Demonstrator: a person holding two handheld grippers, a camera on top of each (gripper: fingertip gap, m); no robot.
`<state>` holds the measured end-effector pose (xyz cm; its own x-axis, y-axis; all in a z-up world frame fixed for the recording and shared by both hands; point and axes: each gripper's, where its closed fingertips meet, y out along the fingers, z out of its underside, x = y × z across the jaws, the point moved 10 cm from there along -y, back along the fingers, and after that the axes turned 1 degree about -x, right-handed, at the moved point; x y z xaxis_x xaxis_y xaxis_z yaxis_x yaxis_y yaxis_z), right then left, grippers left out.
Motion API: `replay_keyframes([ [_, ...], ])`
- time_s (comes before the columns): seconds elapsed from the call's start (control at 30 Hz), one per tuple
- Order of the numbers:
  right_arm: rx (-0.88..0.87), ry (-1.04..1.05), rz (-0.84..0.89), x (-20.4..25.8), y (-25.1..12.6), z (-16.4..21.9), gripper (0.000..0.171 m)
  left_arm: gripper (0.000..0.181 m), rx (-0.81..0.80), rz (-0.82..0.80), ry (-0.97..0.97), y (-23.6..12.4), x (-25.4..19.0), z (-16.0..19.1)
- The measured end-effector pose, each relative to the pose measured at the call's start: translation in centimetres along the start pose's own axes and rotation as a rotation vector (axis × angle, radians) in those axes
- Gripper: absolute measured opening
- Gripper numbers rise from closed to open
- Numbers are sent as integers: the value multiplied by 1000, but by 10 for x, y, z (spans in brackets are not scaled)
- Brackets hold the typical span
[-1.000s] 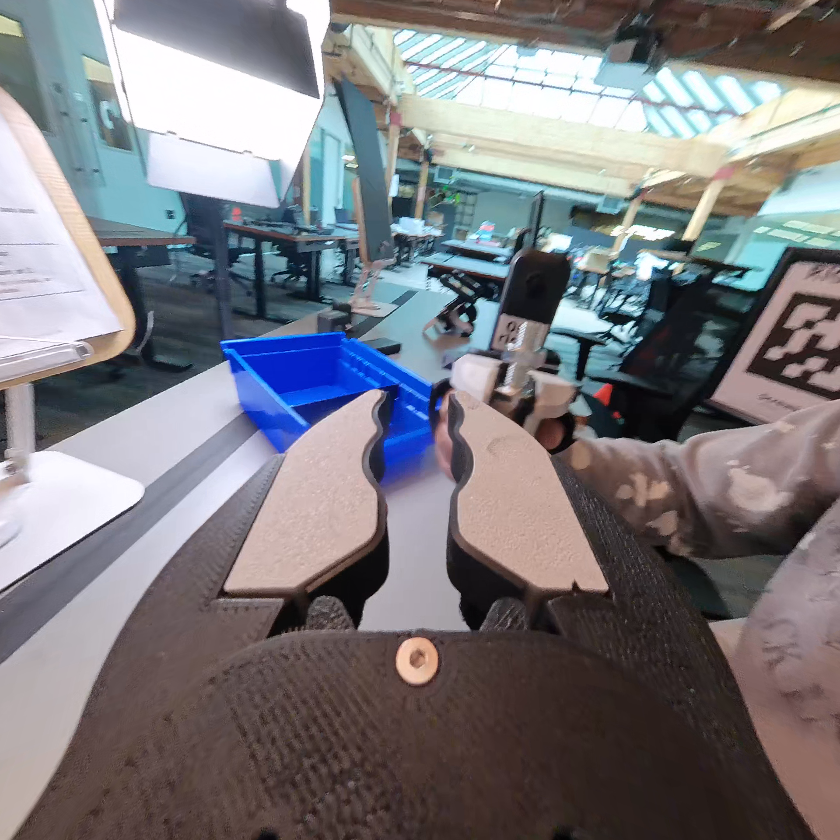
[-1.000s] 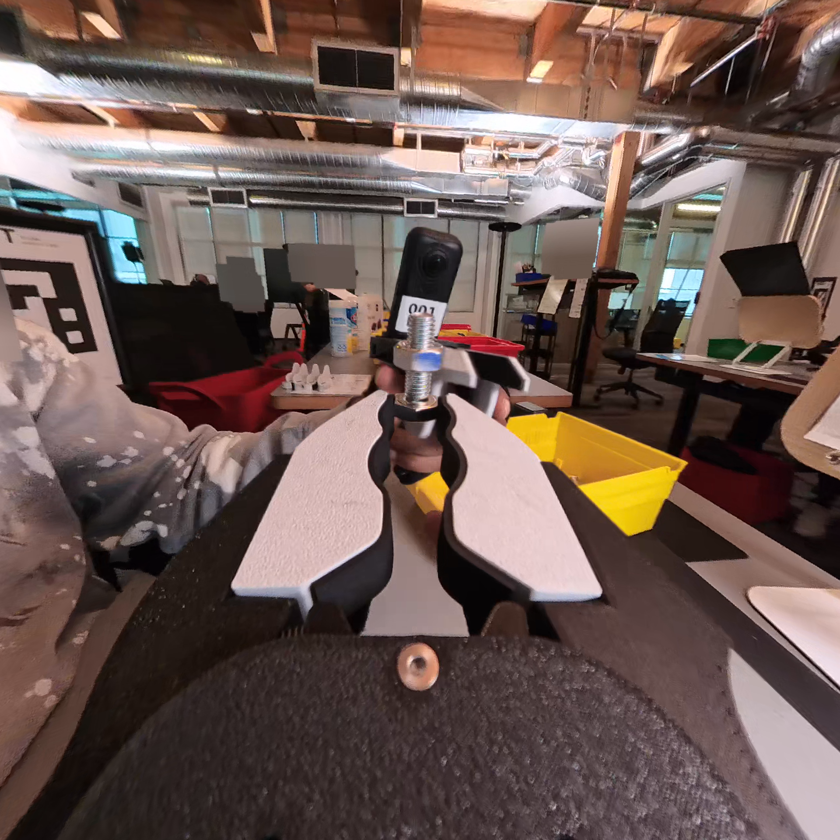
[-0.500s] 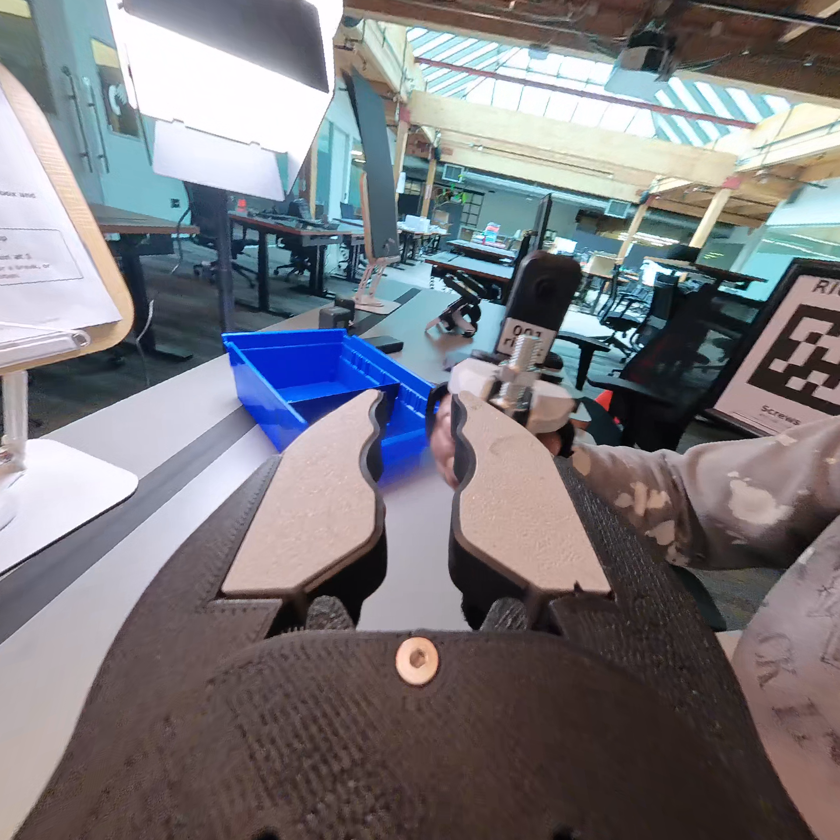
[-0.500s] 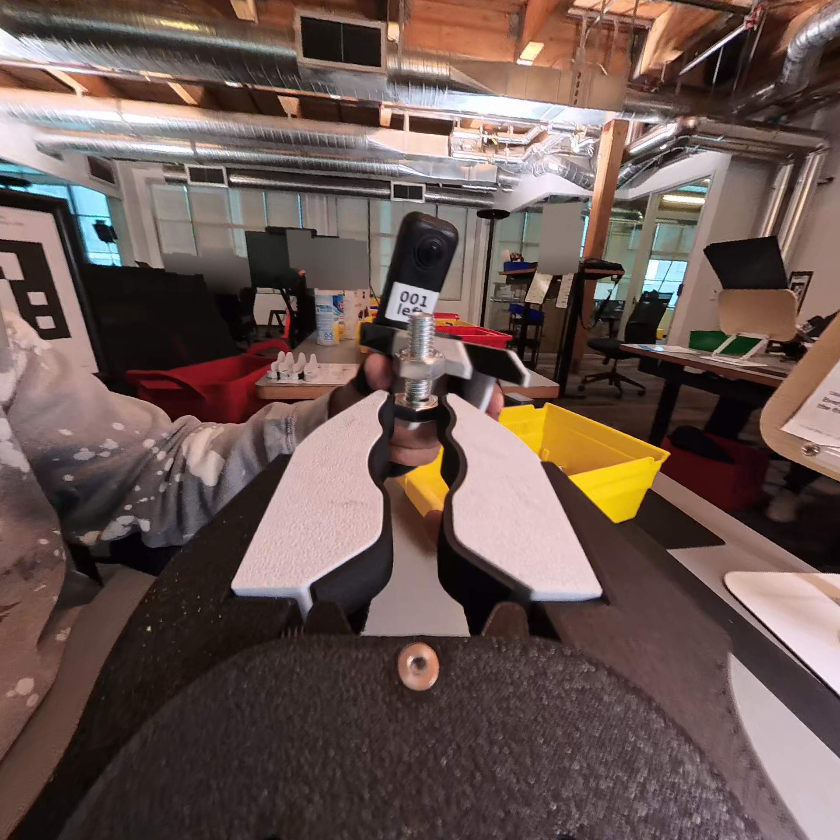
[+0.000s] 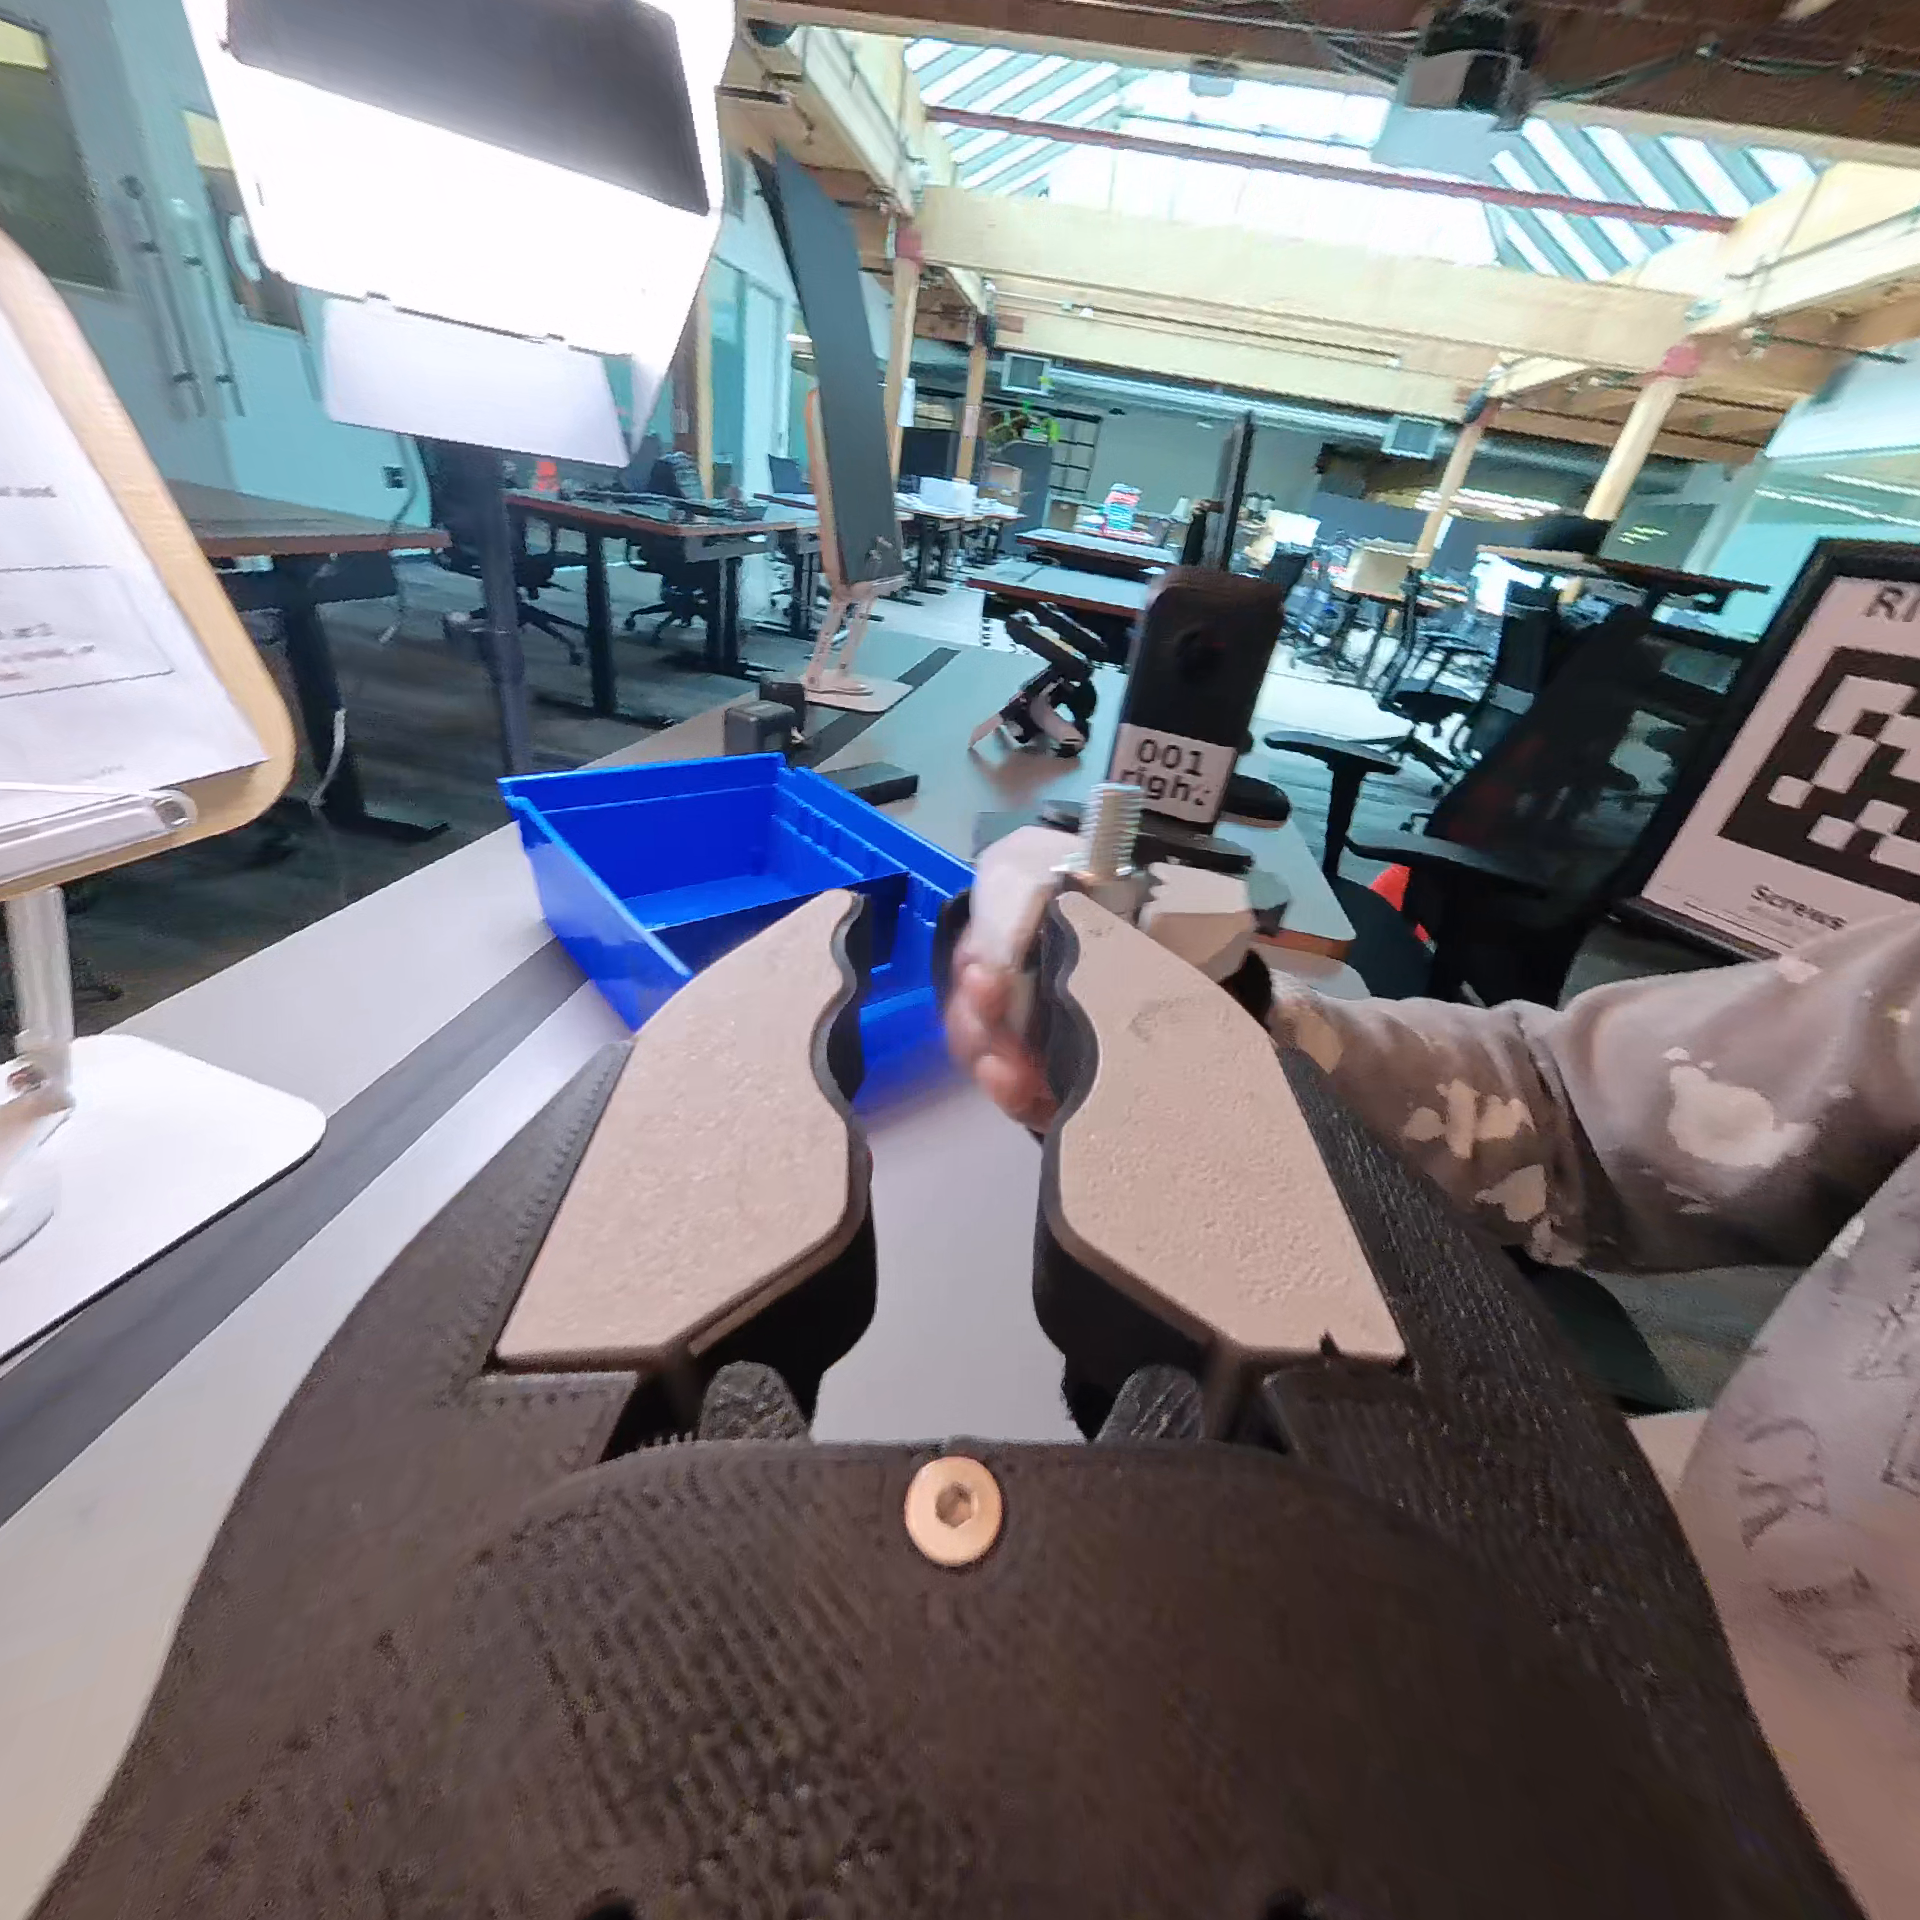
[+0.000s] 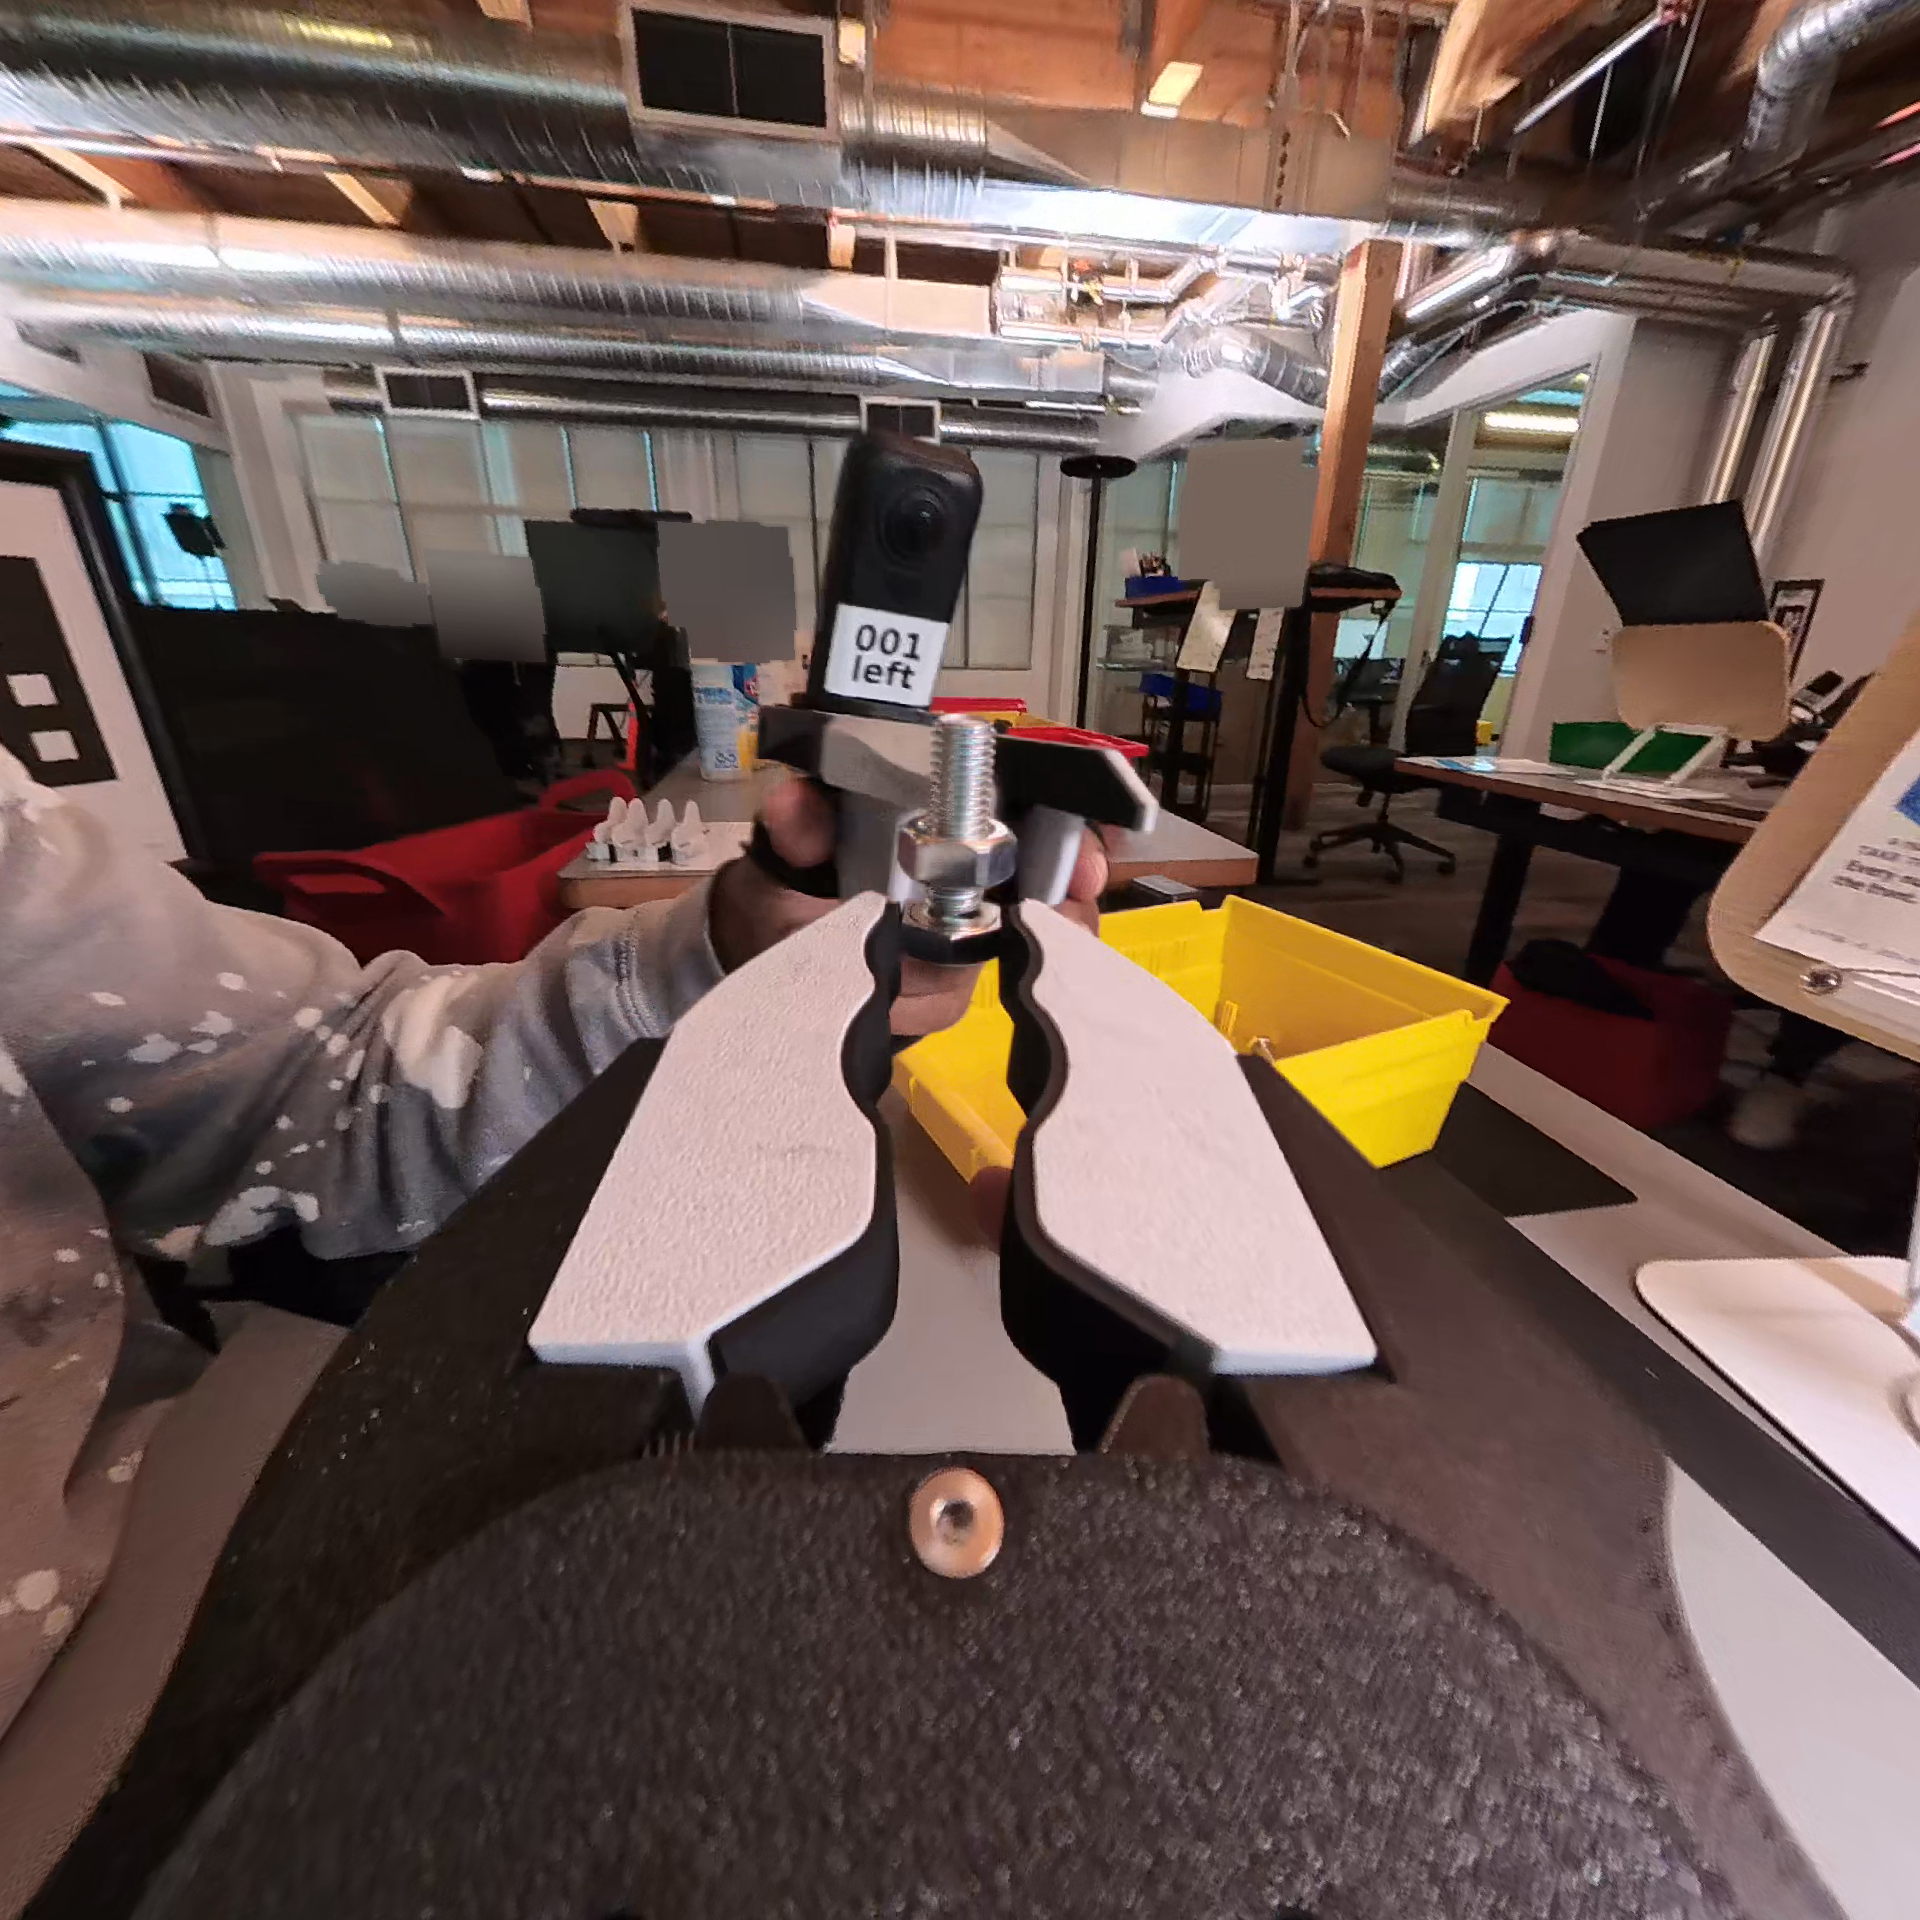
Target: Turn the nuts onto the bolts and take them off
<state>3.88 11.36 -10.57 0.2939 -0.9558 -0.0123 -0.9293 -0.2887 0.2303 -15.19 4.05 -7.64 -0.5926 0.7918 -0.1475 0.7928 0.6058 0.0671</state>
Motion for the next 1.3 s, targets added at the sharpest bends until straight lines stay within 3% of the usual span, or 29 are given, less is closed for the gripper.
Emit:
replay_keyframes([
  [0.23, 27, -2, 11, 1, 4, 4, 18, 44, 53, 50, 5, 13, -8, 6],
  [0.3, -20, 18, -29, -1, -1, 2, 18, 20, 47, -77, -5, 5, 5, 6],
  [0.33, -49, 34, -46, -1, -3, -1, 18, 21, 51, -119, 31, 1, 9, 7],
  [0.6, 31, 1, 42, -3, 1, 4, 18, 39, 41, 65, 18, 14, -14, 4],
  [0.73, 37, -11, 34, 0, 3, 3, 18, 43, 72, 29, 1, 14, -6, 8],
  [0.77, 27, -5, 34, -2, 0, 3, 18, 24, 69, -37, -24, 10, 1, 7],
  [0.83, -21, 26, -1, -3, -4, -1, 18, 24, 70, -144, 39, 0, 12, 9],
  [1.13, 41, 10, 45, -4, 1, 4, 18, 33, 45, 14, 10, 10, -6, 6],
  [1.3, 62, 6, 58, -5, 1, 4, 18, 33, 54, 15, 26, 10, -6, 7],
])
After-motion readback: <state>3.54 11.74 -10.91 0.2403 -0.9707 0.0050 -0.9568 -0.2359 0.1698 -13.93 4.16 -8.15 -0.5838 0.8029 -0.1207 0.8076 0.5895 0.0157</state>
